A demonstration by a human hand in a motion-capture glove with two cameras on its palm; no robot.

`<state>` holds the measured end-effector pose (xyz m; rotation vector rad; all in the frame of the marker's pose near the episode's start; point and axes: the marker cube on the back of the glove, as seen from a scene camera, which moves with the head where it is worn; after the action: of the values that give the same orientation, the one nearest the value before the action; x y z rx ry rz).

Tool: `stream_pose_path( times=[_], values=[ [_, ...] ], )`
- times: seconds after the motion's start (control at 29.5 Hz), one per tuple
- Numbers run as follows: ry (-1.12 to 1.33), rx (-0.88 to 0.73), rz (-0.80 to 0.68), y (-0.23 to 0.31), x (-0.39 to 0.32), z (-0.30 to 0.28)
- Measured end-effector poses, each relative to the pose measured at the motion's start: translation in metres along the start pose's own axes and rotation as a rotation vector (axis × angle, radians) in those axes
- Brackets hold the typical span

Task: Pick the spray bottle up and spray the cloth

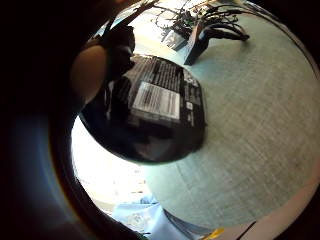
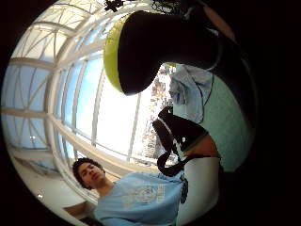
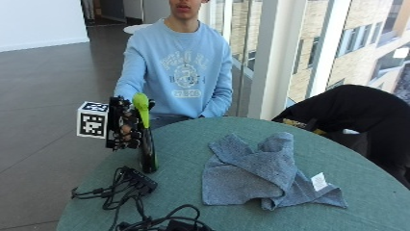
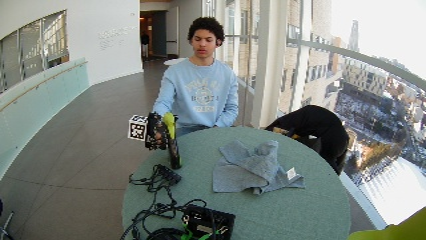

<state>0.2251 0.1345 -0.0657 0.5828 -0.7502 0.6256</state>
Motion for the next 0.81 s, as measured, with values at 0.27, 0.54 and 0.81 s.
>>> stream_pose_path(
  times=[0.27, 0.54, 0.81],
  values=[
    [0.01, 0.076, 0.016, -0.027, 0.005, 0.014],
    [0.103, 0.214, -0.009, -0.036, 0.005, 0.016],
    [0.187, 0.27, -0.068, -0.039, 0.002, 0.016]
  ],
)
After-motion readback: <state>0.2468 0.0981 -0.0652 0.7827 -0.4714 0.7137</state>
